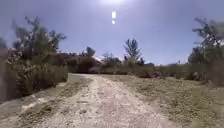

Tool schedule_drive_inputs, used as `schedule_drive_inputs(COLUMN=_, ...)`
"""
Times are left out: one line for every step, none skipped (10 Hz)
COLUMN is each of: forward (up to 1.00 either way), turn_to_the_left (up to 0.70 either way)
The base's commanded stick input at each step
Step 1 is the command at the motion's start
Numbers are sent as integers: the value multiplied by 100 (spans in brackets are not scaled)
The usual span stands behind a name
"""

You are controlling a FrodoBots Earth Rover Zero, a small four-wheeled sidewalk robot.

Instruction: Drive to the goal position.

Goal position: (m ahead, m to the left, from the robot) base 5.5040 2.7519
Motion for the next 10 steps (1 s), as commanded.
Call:
schedule_drive_inputs(forward=70, turn_to_the_left=0)
schedule_drive_inputs(forward=70, turn_to_the_left=0)
schedule_drive_inputs(forward=70, turn_to_the_left=0)
schedule_drive_inputs(forward=70, turn_to_the_left=0)
schedule_drive_inputs(forward=70, turn_to_the_left=0)
schedule_drive_inputs(forward=70, turn_to_the_left=0)
schedule_drive_inputs(forward=70, turn_to_the_left=0)
schedule_drive_inputs(forward=70, turn_to_the_left=0)
schedule_drive_inputs(forward=70, turn_to_the_left=0)
schedule_drive_inputs(forward=70, turn_to_the_left=0)
